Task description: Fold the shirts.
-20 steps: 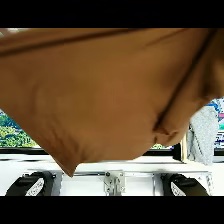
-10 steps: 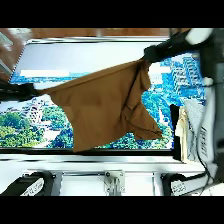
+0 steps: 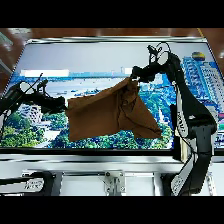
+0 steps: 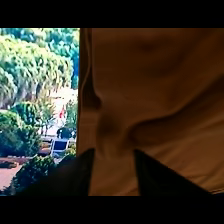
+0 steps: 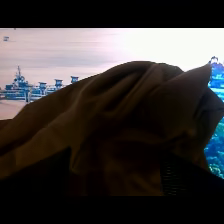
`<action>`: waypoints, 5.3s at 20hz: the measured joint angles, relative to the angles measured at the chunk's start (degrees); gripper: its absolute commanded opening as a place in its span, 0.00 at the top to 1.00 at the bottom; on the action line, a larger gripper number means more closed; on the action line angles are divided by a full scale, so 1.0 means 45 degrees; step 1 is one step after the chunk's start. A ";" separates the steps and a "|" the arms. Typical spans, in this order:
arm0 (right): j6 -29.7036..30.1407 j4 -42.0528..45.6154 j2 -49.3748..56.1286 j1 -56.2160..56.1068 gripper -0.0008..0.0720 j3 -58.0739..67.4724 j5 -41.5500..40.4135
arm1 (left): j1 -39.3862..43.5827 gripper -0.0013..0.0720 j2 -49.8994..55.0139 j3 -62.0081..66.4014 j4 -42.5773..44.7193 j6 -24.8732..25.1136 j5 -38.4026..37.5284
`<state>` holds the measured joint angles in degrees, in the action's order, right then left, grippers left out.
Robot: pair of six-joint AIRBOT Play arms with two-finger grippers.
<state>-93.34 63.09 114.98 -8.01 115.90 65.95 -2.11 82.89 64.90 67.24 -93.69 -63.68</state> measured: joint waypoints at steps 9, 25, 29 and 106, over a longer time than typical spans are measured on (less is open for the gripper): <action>0.2467 0.2550 -0.2312 0.1938 0.07 -0.0097 0.4813 | -0.2438 0.08 -0.0826 0.1700 0.0238 0.1321 -0.3866; 0.2856 -0.0568 -0.3789 0.5061 0.06 -0.5717 0.6790 | -0.3959 0.07 -0.3497 -0.7184 -0.3638 0.3823 -0.1336; 0.3021 -0.0617 -0.3789 0.4945 0.06 -0.5945 0.6397 | -0.3177 0.08 -0.2851 -0.7402 -0.3949 0.3861 -0.0753; -0.0568 0.5027 -1.3964 0.0544 0.90 -0.0068 0.2540 | -0.2084 0.93 -0.9262 0.7970 0.1928 -0.0039 -0.5479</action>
<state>-95.90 85.71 52.14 -5.56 115.59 77.38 -11.49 41.21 100.77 75.92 -93.86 -88.33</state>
